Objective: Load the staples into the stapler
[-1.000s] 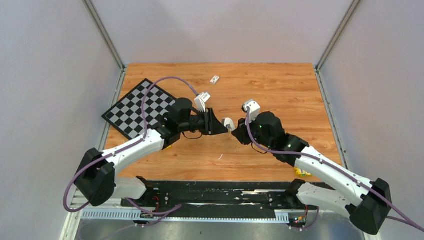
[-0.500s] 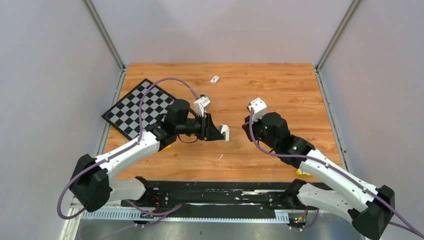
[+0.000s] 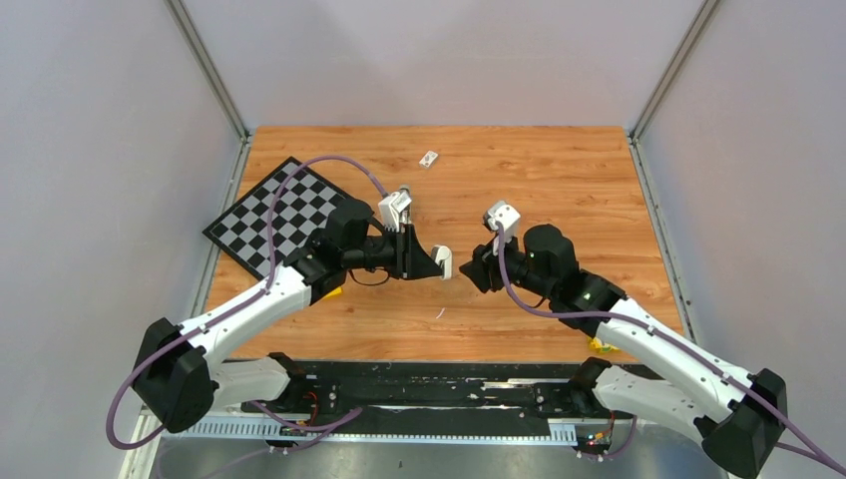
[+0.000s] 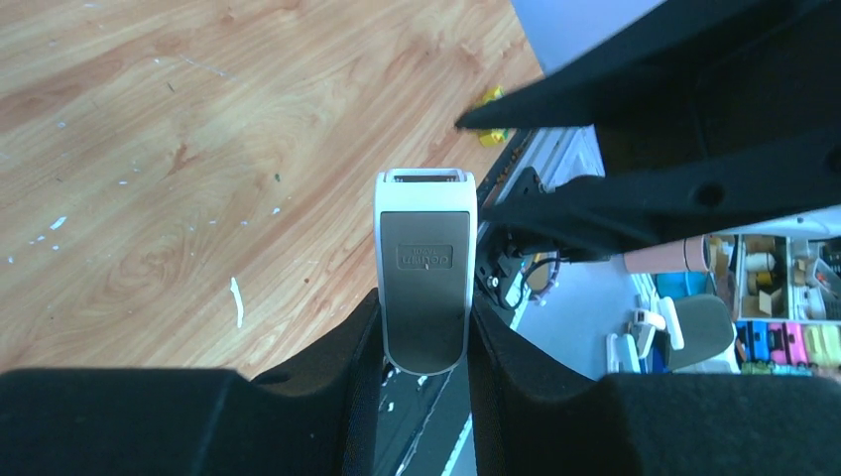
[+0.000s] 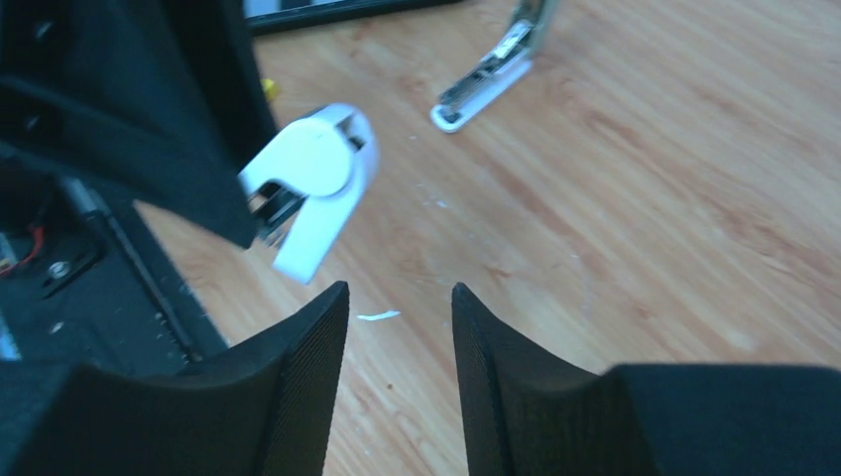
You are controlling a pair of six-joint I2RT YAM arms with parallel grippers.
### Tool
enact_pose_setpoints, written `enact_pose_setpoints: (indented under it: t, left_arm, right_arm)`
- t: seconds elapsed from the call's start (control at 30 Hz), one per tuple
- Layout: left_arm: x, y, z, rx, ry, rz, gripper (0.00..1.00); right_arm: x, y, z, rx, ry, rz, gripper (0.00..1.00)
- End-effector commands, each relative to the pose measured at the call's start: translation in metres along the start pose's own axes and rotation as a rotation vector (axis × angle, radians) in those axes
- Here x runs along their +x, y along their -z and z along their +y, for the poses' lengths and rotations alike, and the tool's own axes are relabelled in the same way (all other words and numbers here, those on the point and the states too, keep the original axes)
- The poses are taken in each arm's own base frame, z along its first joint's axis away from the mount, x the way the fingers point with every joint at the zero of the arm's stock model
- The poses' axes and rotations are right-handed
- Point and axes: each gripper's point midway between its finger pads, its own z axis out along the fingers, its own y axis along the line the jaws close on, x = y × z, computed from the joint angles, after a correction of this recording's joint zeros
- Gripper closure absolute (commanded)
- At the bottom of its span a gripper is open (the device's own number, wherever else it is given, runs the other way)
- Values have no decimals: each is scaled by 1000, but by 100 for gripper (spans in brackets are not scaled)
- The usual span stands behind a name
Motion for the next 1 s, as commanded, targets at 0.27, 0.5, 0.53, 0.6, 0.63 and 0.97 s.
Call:
enact_pose_setpoints:
  t: [0.27, 0.5, 0.53, 0.6, 0.63, 0.97]
  left_arm:
    - [-26, 2, -16, 51, -9, -94, 100]
    - [-25, 3, -15, 46, -7, -93, 100]
    - [-24, 3, -15, 45, -5, -91, 100]
    - [-22, 1, -14, 45, -2, -84, 100]
    - [-21, 1, -13, 45, 0, -80, 100]
    - [-21, -2, -5, 19, 24, -88, 100]
  right_arm:
    - [6, -17, 48, -250, -59, -8, 44]
    - [4, -33, 30, -109, -48, -13, 53]
    - [2, -34, 25, -80, -50, -19, 55]
    - [0, -34, 18, -36, -60, -35, 58]
    - [-2, -33, 17, -30, -62, -51, 58]
    - [-3, -38, 37, -137, -61, -101, 49]
